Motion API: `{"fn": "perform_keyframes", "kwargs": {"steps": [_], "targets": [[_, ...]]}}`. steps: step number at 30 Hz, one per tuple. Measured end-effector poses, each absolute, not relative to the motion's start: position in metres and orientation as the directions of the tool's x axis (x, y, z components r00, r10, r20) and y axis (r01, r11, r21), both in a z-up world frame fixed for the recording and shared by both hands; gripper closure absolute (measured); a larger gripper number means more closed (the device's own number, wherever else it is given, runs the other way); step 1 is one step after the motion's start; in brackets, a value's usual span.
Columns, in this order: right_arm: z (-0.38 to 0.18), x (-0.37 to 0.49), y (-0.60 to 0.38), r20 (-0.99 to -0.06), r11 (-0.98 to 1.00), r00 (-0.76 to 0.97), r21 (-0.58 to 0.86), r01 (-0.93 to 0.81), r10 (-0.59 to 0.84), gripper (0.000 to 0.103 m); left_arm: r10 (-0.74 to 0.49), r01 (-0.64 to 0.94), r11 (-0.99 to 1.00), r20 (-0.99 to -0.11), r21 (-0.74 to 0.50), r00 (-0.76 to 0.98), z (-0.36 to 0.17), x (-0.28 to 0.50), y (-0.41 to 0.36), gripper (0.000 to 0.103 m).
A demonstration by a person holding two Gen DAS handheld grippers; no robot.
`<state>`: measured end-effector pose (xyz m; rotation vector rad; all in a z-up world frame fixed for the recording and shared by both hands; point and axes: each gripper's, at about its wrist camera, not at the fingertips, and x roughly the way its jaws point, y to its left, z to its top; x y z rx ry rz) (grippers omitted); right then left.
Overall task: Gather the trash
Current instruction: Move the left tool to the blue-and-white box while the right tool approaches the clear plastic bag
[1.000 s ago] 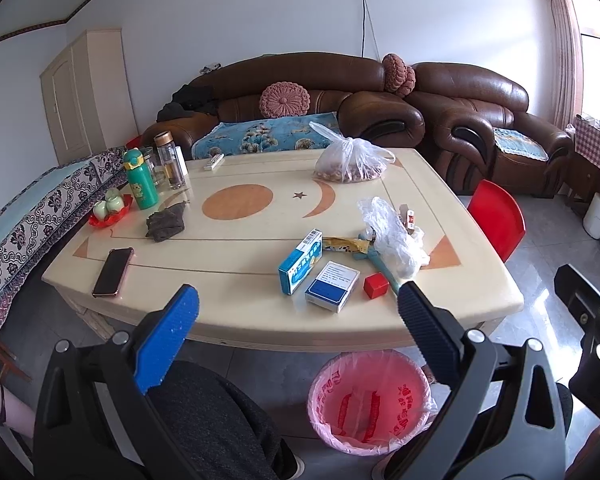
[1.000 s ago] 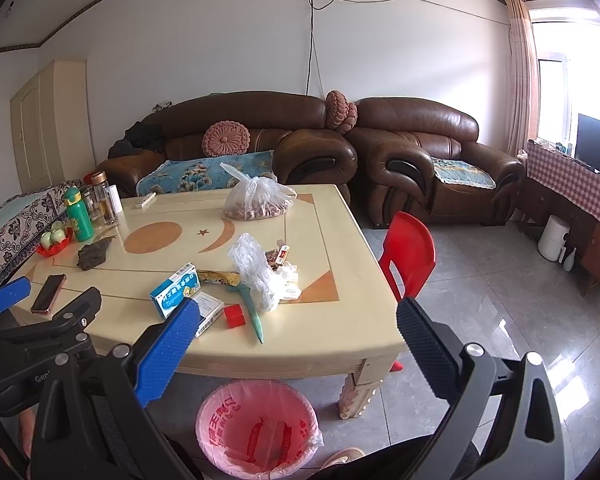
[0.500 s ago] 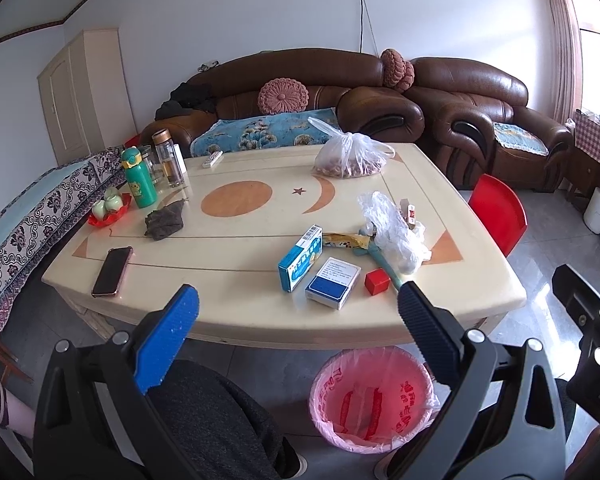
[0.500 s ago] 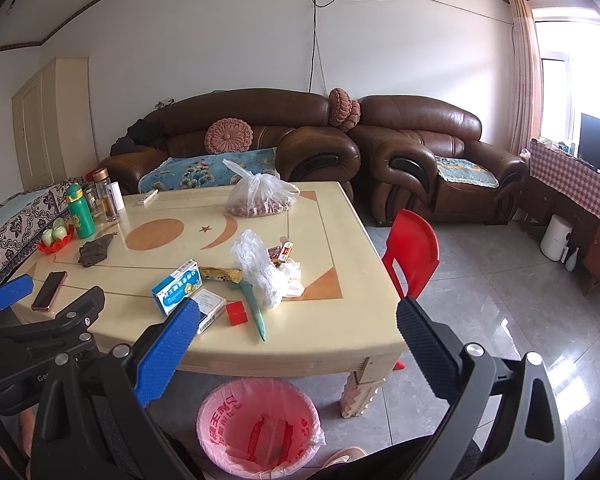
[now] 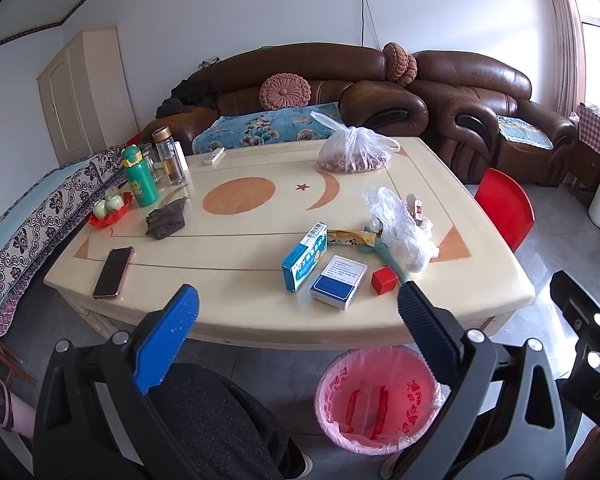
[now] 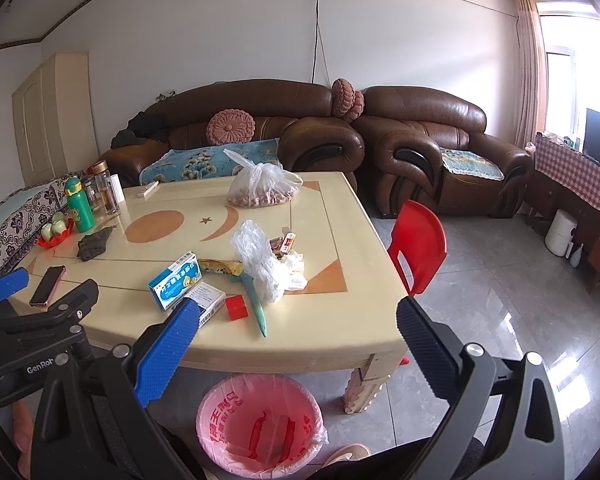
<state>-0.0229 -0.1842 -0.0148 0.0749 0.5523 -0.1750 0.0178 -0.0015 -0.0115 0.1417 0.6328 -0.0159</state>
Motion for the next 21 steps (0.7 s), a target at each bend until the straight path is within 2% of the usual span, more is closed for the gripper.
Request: {"fn": "perform_keyframes", "kwargs": {"steps": [8, 15, 21], "targets": [[-0.026, -0.007, -0.188, -0.530, 0.989, 0.838, -0.005, 0.148, -0.129, 0.006, 0.022, 0.070, 0.989, -0.600, 0.130, 0.800, -0.017, 0.038, 0.009, 0.006], [-0.054, 0.034, -0.198, -0.599, 0.997, 0.800, 0.070, 0.022, 0.025, 0.006, -0.004, 0.129, 0.980, -0.638, 0.150, 0.770, -0.034, 0.076, 0.015, 0.006], [-0.083, 0.075, -0.205, -0.646, 0.997, 0.760, 0.074, -0.028, 0.070, 0.006, -0.003, 0.157, 0.974, -0.684, 0.163, 0.729, -0.057, 0.114, 0.019, 0.006]]}}
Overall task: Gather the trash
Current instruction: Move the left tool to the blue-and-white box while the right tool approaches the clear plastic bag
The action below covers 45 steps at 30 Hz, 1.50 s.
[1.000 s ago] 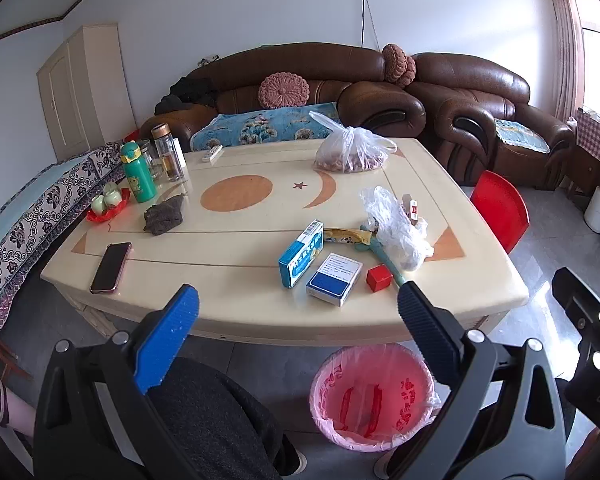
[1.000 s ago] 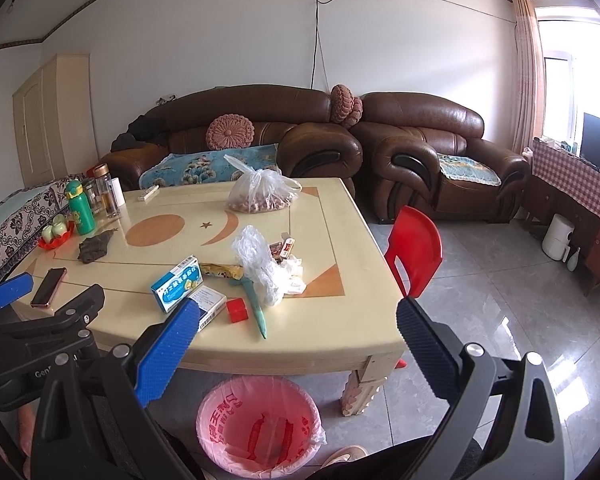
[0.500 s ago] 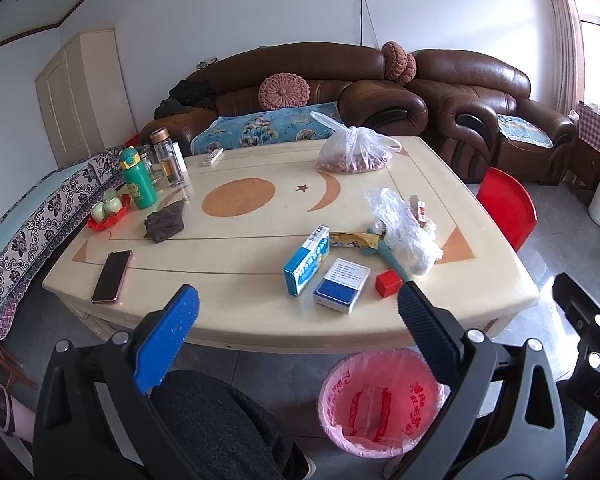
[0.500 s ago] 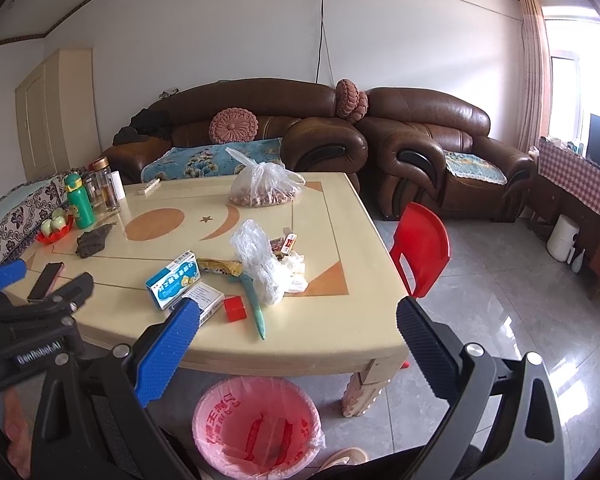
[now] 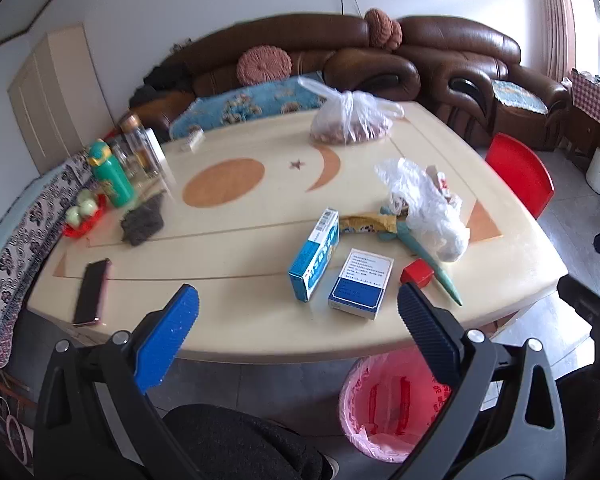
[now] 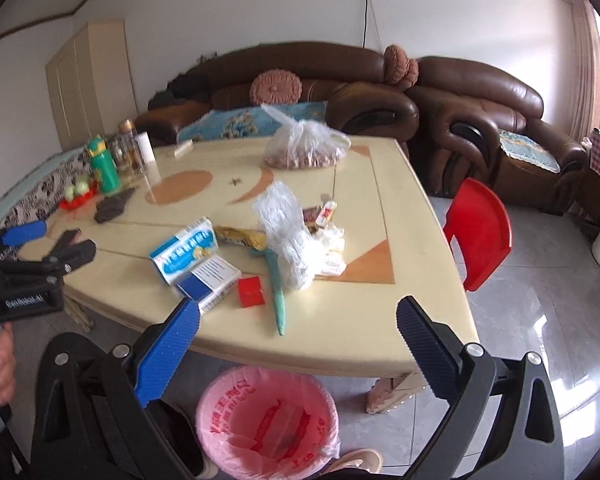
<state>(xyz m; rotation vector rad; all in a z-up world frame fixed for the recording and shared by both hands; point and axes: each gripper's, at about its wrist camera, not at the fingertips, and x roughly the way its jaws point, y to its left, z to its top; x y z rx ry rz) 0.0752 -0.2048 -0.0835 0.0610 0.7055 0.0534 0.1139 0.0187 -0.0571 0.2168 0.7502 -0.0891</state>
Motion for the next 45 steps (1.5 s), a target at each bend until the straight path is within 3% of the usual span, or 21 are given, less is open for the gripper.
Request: {"fn": "perform_keyframes", "kwargs": {"steps": [7, 15, 17, 19, 21, 27, 45], "targets": [[-0.111, 0.114, -0.218, -0.676, 0.986, 0.722, 0.157, -0.055, 0.148, 0.006, 0.016, 0.179, 0.964, -0.716, 0.195, 0.698, -0.088, 0.153, 0.014, 0.006], [-0.130, 0.159, -0.234, -0.701, 0.978, 0.692, 0.205, -0.042, 0.176, 0.007, -0.033, 0.216, 0.967, -0.772, 0.137, 0.635, -0.111, 0.198, 0.022, 0.006], [-0.136, 0.165, -0.234, -0.703, 0.976, 0.686, 0.213, -0.049, 0.188, 0.013, -0.033, 0.235, 0.960, -0.770, 0.153, 0.637, -0.117, 0.207, 0.020, 0.006], [-0.143, 0.170, -0.233, -0.709, 0.981, 0.686, 0.193, -0.037, 0.165, 0.032, -0.025, 0.255, 0.950, -0.766, 0.183, 0.643, -0.122, 0.212, 0.017, 0.006], [-0.150, 0.173, -0.229, -0.705, 0.974, 0.679, 0.216, -0.071, 0.206, 0.041, -0.021, 0.277, 0.938, -0.762, 0.209, 0.648, -0.126, 0.216, 0.013, 0.006], [-0.163, 0.180, -0.217, -0.690, 0.978, 0.694, 0.179, -0.111, 0.205, 0.040, -0.023, 0.316, 0.917, -0.758, 0.243, 0.651, -0.137, 0.228, 0.005, 0.006], [-0.195, 0.210, -0.218, -0.704, 0.973, 0.675, 0.202, -0.111, 0.223, 0.041, -0.091, 0.371, 0.915, -0.816, 0.157, 0.570, -0.168, 0.270, 0.014, 0.006]]}}
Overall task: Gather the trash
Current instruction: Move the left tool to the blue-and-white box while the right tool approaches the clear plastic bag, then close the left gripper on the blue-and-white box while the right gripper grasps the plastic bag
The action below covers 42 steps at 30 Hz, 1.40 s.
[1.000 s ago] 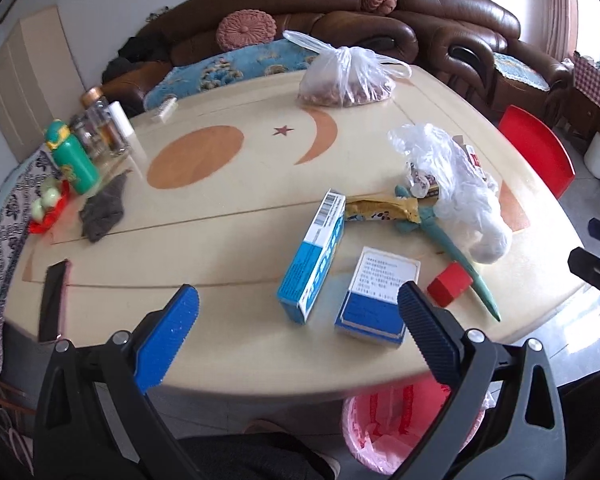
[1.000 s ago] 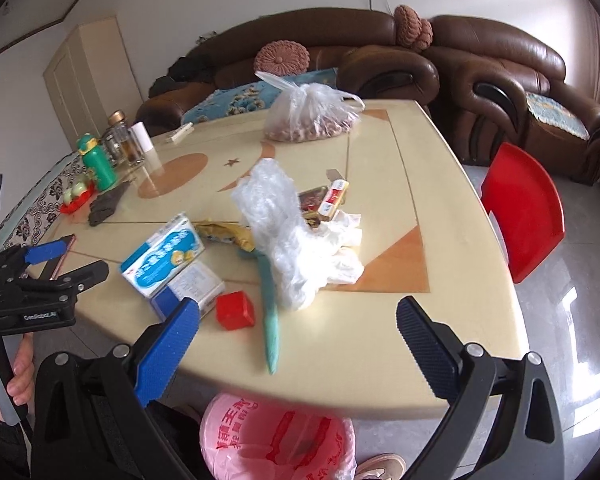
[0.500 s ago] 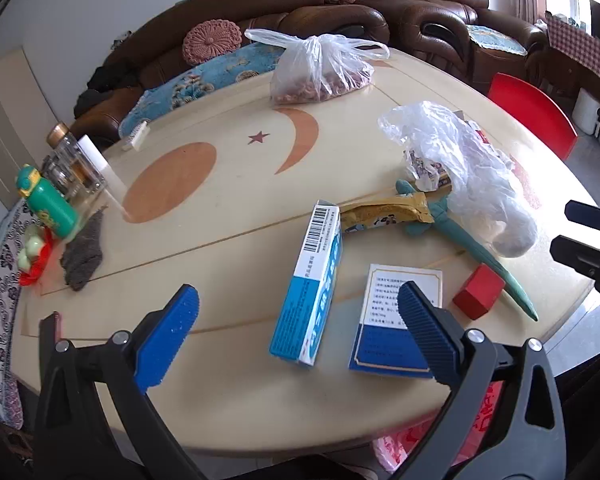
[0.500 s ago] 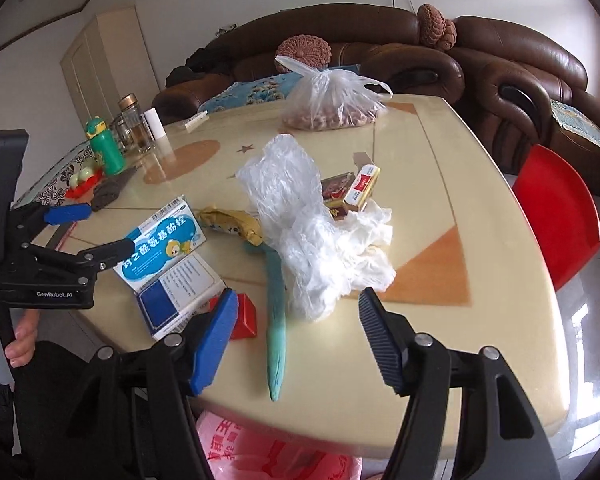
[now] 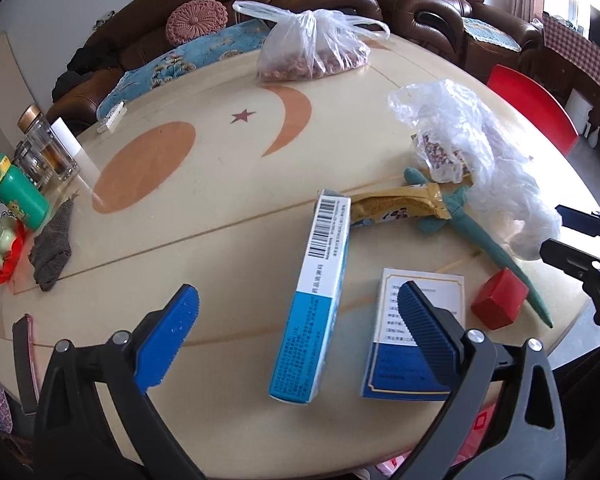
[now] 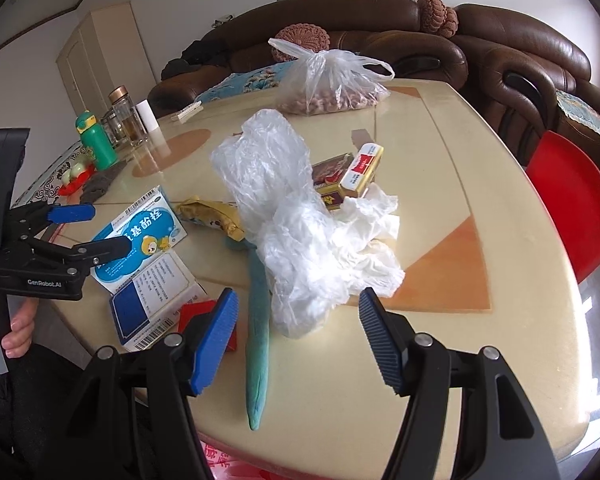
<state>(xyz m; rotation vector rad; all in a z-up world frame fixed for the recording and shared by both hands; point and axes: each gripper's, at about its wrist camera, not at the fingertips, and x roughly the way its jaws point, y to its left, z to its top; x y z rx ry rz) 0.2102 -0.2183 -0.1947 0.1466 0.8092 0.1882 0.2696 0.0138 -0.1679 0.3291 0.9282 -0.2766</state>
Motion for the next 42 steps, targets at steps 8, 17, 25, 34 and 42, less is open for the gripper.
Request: {"fn": "perform_keyframes", "kwargs": {"steps": [8, 17, 25, 34, 42], "targets": [[-0.201, 0.212, -0.224, -0.696, 0.967, 0.679, 0.236, -0.091, 0.234, 0.044, -0.106, 0.369, 0.922, -0.837, 0.120, 0.537, -0.185, 0.280, 0.022, 0.006], [-0.203, 0.212, -0.219, -0.690, 0.969, 0.685, 0.226, -0.101, 0.232, 0.052, -0.112, 0.342, 0.936, -0.846, 0.087, 0.522, -0.192, 0.289, 0.029, 0.016], [-0.202, 0.210, -0.220, -0.676, 0.969, 0.702, 0.230, -0.088, 0.224, 0.054, -0.118, 0.370, 0.924, -0.846, 0.099, 0.520, -0.196, 0.285, 0.025, 0.017], [-0.204, 0.212, -0.220, -0.679, 0.970, 0.701, 0.229, -0.081, 0.219, 0.064, -0.132, 0.339, 0.939, -0.858, 0.052, 0.496, -0.198, 0.291, 0.033, 0.032], [-0.205, 0.210, -0.214, -0.678, 0.974, 0.703, 0.208, -0.094, 0.213, 0.073, -0.141, 0.356, 0.933, -0.859, 0.051, 0.492, -0.199, 0.291, 0.029, 0.040]]}}
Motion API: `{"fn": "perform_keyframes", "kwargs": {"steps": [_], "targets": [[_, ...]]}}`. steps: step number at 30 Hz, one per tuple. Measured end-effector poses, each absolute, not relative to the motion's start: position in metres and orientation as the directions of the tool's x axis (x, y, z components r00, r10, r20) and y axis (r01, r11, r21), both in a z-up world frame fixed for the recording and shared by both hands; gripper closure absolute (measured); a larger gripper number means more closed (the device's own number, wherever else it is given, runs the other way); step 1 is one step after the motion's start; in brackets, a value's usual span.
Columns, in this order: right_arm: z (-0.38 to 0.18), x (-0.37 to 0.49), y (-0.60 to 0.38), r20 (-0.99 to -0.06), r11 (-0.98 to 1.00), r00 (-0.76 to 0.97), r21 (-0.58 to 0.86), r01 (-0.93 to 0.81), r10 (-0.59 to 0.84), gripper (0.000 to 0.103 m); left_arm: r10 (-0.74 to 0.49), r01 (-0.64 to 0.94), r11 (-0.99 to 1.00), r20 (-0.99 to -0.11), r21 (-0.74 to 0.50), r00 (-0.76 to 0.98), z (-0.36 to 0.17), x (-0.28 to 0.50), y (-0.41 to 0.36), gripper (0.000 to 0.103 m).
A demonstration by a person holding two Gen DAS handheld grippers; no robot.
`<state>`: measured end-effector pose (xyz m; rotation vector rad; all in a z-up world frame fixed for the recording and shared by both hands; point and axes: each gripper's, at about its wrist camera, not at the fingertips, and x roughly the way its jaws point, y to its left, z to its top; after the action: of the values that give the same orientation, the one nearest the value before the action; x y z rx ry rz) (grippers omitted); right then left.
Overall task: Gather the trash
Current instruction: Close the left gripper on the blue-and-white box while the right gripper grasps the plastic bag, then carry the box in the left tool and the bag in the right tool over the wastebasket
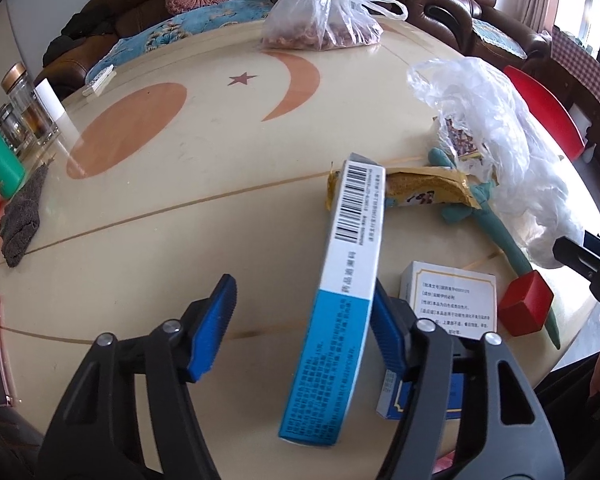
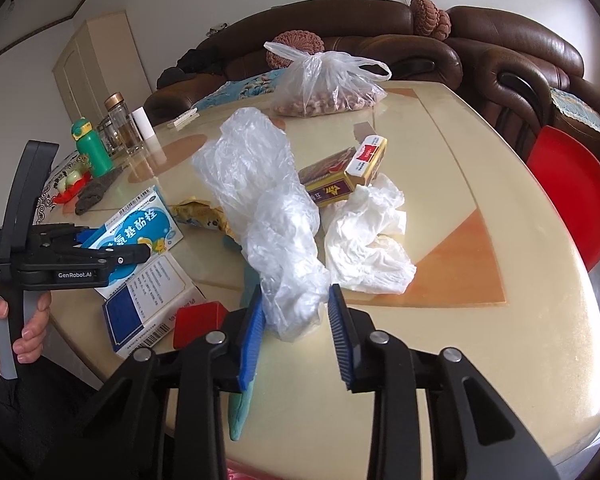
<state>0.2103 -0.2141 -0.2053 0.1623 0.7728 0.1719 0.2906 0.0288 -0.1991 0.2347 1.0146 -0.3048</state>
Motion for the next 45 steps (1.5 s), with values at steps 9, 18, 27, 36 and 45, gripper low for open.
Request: {"fn": "perform_keyframes", "kwargs": {"steps": [9, 18, 27, 36, 45], "targets": [[-0.206, 0.210, -0.213, -0.678, 0.975, 0.706, 0.202, -0.091, 0.206, 0.077, -0.161, 0.379, 0.925, -0.861, 0.039, 0.482, -0.198, 0.288, 0.024, 0.069], [-0.201, 0.204, -0.212, -0.663, 0.978, 0.722, 0.184, -0.099, 0.197, 0.081, -0.133, 0.349, 0.936, -0.861, 0.055, 0.492, -0.196, 0.288, 0.030, 0.080], [-0.186, 0.197, -0.214, -0.624, 0.983, 0.763, 0.167, -0.080, 0.168, 0.081, -0.122, 0.334, 0.940, -0.848, 0.068, 0.517, -0.188, 0.282, 0.031, 0.081], [-0.168, 0.190, -0.208, -0.601, 0.992, 0.791, 0.109, -0.060, 0.114, 0.081, -0.120, 0.316, 0.946, -0.823, 0.075, 0.555, -0.165, 0.270, 0.035, 0.081], [-0.158, 0.178, -0.204, -0.626, 0.999, 0.779, 0.052, -0.013, 0.043, 0.081, -0.093, 0.300, 0.948, -0.807, 0.107, 0.583, -0.141, 0.241, 0.029, 0.081]]}}
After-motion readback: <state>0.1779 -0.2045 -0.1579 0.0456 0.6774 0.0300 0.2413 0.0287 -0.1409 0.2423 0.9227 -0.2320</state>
